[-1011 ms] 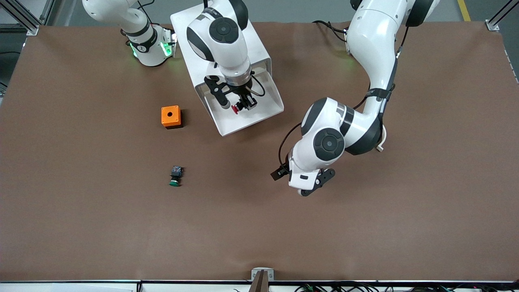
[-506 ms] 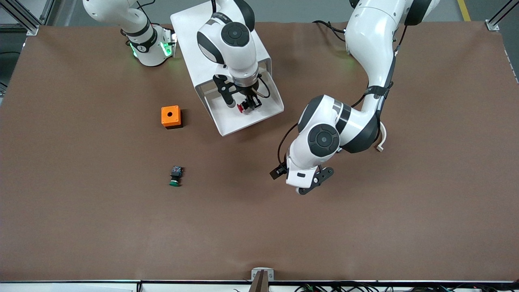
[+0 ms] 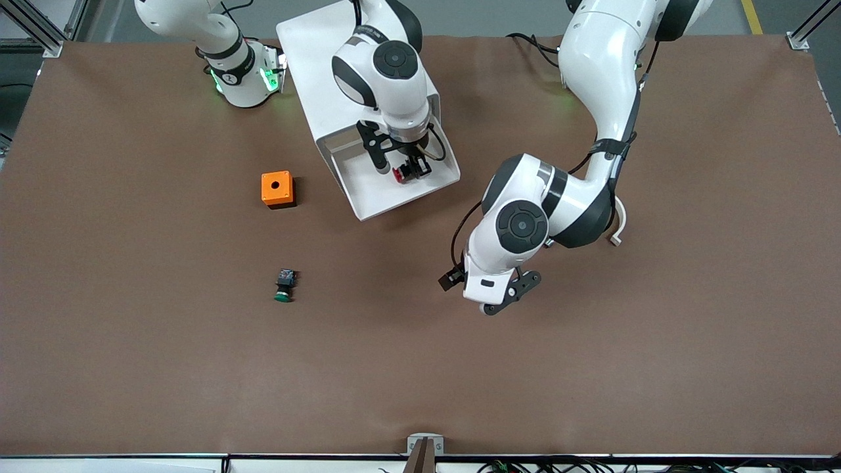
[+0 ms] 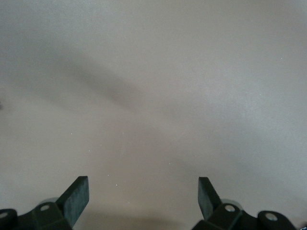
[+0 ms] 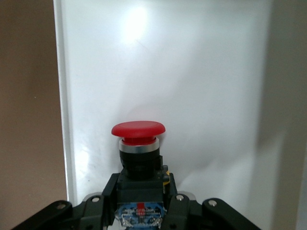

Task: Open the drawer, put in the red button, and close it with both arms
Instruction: 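Lower the red button into the open drawer and open the right gripper, then withdraw the right gripper while the left gripper starts pushing the drawer inward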

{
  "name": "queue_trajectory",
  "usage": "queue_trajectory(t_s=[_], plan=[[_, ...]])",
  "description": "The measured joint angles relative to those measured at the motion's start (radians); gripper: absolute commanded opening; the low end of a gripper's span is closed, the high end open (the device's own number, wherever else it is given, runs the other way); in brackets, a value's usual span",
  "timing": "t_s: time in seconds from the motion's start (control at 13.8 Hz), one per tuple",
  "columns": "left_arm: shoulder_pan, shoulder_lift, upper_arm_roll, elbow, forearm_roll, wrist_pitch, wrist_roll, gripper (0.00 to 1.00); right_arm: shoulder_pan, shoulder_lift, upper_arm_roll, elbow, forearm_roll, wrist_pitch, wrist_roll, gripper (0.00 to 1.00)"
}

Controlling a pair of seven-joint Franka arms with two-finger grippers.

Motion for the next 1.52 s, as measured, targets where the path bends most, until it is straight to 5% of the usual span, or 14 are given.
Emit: queue_trajectory(t_s=[0.07,0.14,0.72,1.23,1.52], plan=[[0.000,0.000,0.000,0.000,0.000,0.000,0.000,1.00,0.005,0.007,0.000,0.006,0.000,0.000,0.005,0.87],[-0.001,0.000,0.000,0.000,0.000,0.000,0.000,1.00,0.007,0.011,0.000,0.012,0.000,0.000,0.008,1.00],[-0.001,0.000,0.000,-0.001,0.000,0.001,0.000,1.00,-0.018,0.015,-0.020,0.118,-0.001,-0.102,-0.117,1.00],[-0.029,0.000,-0.002,-0.024,0.000,0.052,0.000,1.00,-0.179,0.002,-0.033,0.245,-0.002,-0.407,-0.640,1.00],[-0.076,-0.022,-0.004,-0.093,0.041,0.129,0.001,1.00,-0.325,-0.088,-0.038,0.263,-0.004,-0.577,-0.977,1.00]])
